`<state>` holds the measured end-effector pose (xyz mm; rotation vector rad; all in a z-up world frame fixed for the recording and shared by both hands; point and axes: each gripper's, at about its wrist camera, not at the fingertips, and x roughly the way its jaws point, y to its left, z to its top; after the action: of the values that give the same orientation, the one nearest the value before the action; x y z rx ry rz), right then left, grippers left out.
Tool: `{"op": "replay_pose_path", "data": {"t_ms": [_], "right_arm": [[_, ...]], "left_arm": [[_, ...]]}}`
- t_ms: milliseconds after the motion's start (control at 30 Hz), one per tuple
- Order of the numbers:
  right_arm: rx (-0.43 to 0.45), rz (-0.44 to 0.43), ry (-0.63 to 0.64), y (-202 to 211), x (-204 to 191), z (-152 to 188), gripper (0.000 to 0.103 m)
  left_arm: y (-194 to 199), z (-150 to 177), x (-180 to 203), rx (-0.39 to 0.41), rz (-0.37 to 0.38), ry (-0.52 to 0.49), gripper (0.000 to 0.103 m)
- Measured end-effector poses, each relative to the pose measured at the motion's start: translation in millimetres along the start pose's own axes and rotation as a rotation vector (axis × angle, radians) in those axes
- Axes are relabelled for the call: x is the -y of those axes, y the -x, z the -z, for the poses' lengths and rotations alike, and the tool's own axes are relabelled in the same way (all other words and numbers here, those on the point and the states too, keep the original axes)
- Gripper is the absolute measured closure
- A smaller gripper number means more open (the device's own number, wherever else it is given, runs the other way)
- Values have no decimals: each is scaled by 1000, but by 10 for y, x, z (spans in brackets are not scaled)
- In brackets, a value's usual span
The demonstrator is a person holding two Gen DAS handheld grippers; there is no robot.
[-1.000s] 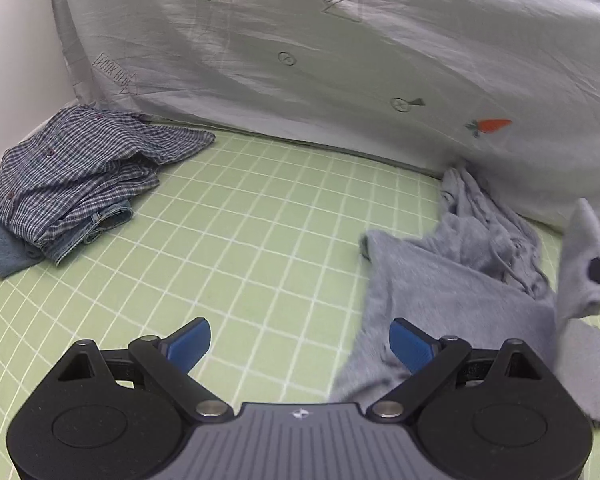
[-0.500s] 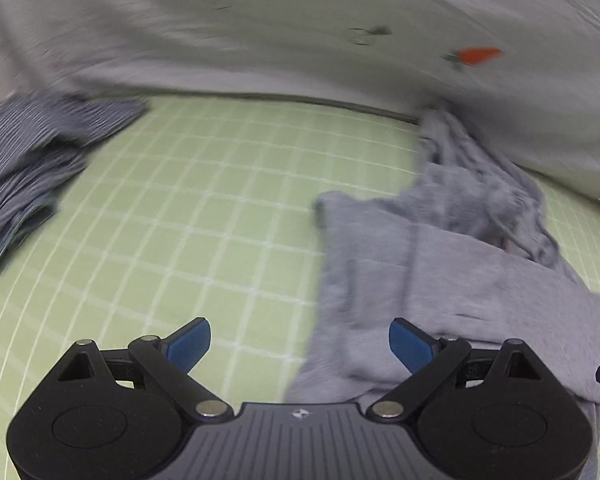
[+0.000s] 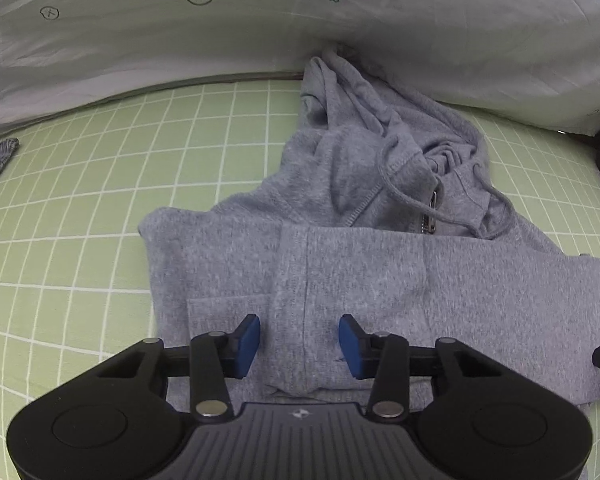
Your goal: Fold clothes
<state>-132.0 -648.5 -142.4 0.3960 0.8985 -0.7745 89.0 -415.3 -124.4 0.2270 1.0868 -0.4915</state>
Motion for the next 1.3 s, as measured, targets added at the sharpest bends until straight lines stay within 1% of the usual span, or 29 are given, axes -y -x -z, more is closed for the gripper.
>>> {"op": "replay_pose_path", "data": {"t_ms": [100,167,200,233,300,367,500,600,667,767,833,867,900,967,1000,1033,1067,1100,1167,1200,1233,1267,1300], "right_arm": [[-6,-5,0,-24,-16,12,12],[-3,-8,-1,-11,-24,20,12],[0,-8,-1,-1,-26,25,12],[2,-7,-1,11,-26,34,12],[10,-2,0,49,-28,52,12],[19,5,1,90,-30,71,12],[37,17,3,172,-36,107,12],[50,27,5,234,-40,135,12],[59,33,6,275,-43,154,12],[69,29,36,308,-123,155,12],[76,25,60,327,-186,153,12],[79,23,71,336,-218,152,12],[82,21,83,345,-250,150,12],[85,15,106,356,-315,152,12],[80,9,115,347,-351,158,12],[74,2,122,337,-387,163,12],[68,-5,129,326,-427,164,12],[65,-14,137,319,-472,160,12],[68,-29,159,325,-568,139,12],[72,-35,169,330,-619,124,12],[75,-40,176,330,-671,105,12],[77,-44,182,324,-719,84,12],[77,-49,187,315,-765,64,12]], "left_arm": [[-31,-15,-35,-15,13,43,57],[-22,-24,-41,-18,20,42,58],[-11,-25,-50,-16,29,49,66],[4,-23,-65,-12,47,64,80],[72,-23,-72,8,59,73,87],[172,-26,-79,35,71,76,89],[576,-93,-116,133,102,71,90],[915,-157,-232,214,149,121,91],[1140,-192,-329,271,145,150,91],[1528,-244,-596,352,164,232,91],[1836,-248,-828,428,156,271,91],[1977,-238,-952,468,130,286,91],[2095,-219,-1096,502,87,312,91],[2178,-158,-1397,519,-21,374,90],[2151,-106,-1557,514,-102,421,86],[2072,-45,-1684,496,-198,450,85],[1988,18,-1806,474,-295,477,81],[1876,62,-1904,427,-361,464,76],[1671,161,-2034,342,-402,460,72],[1577,233,-2100,304,-391,477,68],[1487,282,-2128,278,-367,494,63],[1397,327,-2150,252,-342,511,60],[1303,379,-2157,222,-318,511,54]]}}
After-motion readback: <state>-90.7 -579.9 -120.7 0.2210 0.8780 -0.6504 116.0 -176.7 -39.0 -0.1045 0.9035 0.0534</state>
